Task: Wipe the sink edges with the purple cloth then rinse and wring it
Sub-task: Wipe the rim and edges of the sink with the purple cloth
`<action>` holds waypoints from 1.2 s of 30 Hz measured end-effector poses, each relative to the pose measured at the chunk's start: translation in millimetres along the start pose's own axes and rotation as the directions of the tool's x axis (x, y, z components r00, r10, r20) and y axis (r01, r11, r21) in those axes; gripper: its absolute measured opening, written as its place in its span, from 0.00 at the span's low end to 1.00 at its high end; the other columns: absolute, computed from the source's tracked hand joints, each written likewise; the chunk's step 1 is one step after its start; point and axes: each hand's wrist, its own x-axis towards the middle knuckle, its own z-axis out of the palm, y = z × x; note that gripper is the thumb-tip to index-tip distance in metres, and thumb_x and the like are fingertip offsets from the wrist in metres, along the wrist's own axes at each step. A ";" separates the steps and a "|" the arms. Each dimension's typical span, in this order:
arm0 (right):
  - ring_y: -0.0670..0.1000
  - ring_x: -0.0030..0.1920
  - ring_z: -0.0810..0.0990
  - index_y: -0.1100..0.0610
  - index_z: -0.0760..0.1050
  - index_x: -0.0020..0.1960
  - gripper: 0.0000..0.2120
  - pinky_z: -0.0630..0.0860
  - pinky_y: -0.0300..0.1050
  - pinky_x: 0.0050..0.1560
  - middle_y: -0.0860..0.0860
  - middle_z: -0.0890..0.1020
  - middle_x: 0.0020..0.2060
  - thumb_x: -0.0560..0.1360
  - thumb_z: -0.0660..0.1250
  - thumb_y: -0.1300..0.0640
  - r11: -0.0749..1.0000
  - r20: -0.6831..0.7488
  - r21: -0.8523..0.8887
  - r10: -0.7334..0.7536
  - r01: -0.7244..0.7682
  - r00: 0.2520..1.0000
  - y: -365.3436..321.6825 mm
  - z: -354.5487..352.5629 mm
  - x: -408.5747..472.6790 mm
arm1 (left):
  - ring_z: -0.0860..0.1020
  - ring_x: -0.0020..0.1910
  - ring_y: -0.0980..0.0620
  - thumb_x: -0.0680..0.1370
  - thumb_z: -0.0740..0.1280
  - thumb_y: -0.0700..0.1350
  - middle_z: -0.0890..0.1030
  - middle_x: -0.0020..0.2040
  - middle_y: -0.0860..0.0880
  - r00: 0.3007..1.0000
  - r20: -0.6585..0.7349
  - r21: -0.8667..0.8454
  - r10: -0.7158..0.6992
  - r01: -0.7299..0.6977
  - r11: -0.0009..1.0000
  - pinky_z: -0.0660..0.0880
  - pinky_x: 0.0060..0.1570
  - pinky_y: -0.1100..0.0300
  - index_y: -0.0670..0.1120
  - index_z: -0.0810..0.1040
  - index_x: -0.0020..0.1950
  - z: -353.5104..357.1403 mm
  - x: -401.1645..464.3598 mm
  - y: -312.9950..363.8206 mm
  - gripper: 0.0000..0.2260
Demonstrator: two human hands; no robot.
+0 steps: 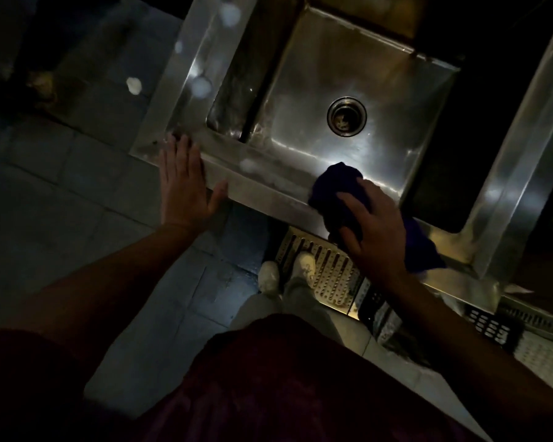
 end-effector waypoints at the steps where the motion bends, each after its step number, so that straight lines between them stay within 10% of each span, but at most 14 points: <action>1: 0.61 0.72 0.67 0.53 0.73 0.71 0.26 0.66 0.61 0.70 0.60 0.70 0.73 0.75 0.65 0.47 1.000 -0.009 -0.025 -0.006 0.006 1.000 2.4 -0.8 -0.4 | 0.53 0.79 0.36 0.80 0.59 0.61 0.61 0.78 0.35 1.000 -0.012 -0.003 -0.001 0.001 1.000 0.46 0.78 0.42 0.35 0.63 0.75 1.3 0.7 0.2 0.35; 18: 0.63 0.69 0.71 0.51 0.69 0.74 0.27 0.67 0.58 0.67 0.61 0.70 0.72 0.76 0.60 0.46 0.997 0.045 -0.048 -0.057 0.059 0.997 -115.9 63.4 101.5 | 0.55 0.78 0.34 0.80 0.54 0.63 0.61 0.77 0.34 0.999 -0.038 -0.004 0.018 -0.019 1.000 0.51 0.76 0.37 0.34 0.61 0.76 8.6 3.3 -5.3 0.37; 36: 0.65 0.73 0.64 0.54 0.72 0.69 0.26 0.64 0.64 0.71 0.64 0.68 0.72 0.72 0.68 0.53 0.998 -0.029 -0.041 -0.050 0.048 0.998 -20.4 7.3 3.9 | 0.55 0.78 0.36 0.80 0.56 0.61 0.61 0.77 0.35 0.997 -0.076 -0.062 0.014 -0.018 0.998 0.51 0.76 0.36 0.35 0.61 0.76 15.6 1.8 -6.4 0.36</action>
